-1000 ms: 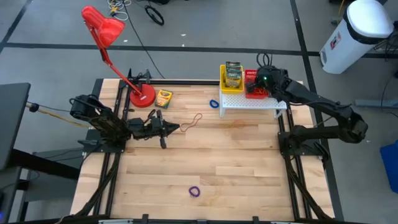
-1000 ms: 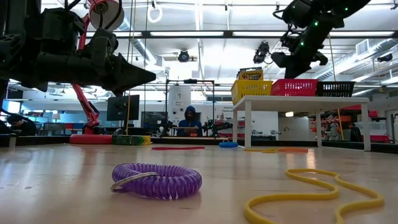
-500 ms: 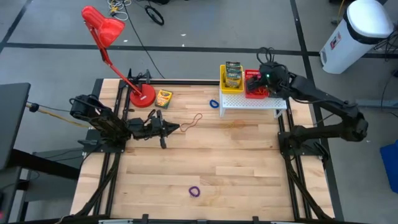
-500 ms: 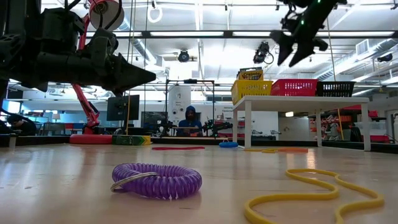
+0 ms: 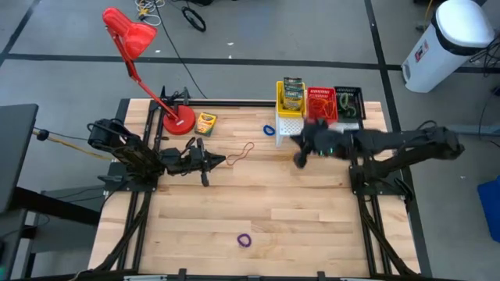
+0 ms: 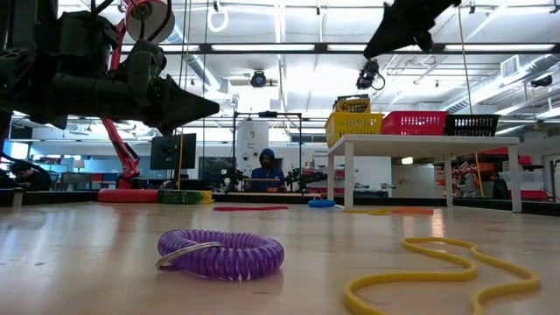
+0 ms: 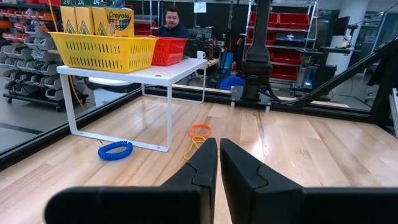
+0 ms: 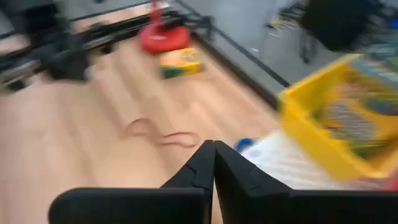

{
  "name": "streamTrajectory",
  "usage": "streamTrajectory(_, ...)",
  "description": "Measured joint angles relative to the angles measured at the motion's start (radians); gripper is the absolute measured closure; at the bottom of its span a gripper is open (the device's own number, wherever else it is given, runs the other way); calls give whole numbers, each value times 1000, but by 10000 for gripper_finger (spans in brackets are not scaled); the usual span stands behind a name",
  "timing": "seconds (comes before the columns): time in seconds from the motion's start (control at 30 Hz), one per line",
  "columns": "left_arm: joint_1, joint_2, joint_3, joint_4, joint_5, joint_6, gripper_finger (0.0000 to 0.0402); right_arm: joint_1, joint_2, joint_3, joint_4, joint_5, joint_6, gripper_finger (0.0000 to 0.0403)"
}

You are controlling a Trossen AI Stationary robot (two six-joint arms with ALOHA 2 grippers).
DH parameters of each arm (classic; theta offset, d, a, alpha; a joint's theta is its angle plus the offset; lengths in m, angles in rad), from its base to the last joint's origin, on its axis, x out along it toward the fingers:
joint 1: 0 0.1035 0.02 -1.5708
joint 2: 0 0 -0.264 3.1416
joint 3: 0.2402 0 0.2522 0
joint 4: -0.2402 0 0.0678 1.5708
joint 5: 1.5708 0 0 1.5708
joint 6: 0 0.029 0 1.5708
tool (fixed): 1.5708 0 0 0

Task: Pick & Place Office Desk Supplies
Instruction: Put the orange rubber band on the red basket

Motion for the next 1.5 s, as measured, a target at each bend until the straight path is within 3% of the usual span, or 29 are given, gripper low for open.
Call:
streamTrajectory(0.17, 0, 0, 0, 0, 0, 0, 373, 173, 0, -121, 147, 39, 34, 393)
streamTrajectory(0.27, 0, 0, 0, 0, 0, 0, 373, 236, 26, -207, 215, 59, 146, 398)
streamTrajectory(0.5, 0, 0, 0, 0, 0, 0, 373, 362, 269, -284, 260, 132, 488, 392)
streamTrajectory(0.7, 0, 0, 0, 0, 0, 0, 373, 383, 475, -262, 261, 280, 871, 382)
streamTrajectory(0.87, 0, 0, 0, 0, 0, 0, 373, 333, 596, -266, 211, 355, 1082, 345)
streamTrajectory(1.07, 0, 0, 0, 0, 0, 0, 373, 223, 636, -267, 191, 362, 1040, 287)
streamTrajectory(1.2, 0, 0, 0, 0, 0, 0, 373, 162, 610, -267, 114, 265, 948, 260)
streamTrajectory(1.33, 0, 0, 0, 0, 0, 0, 373, 122, 594, -267, 39, 186, 930, 248)
streamTrajectory(1.5, 0, 0, 0, 0, 0, 0, 373, 79, 594, -296, 142, 128, 824, 248)
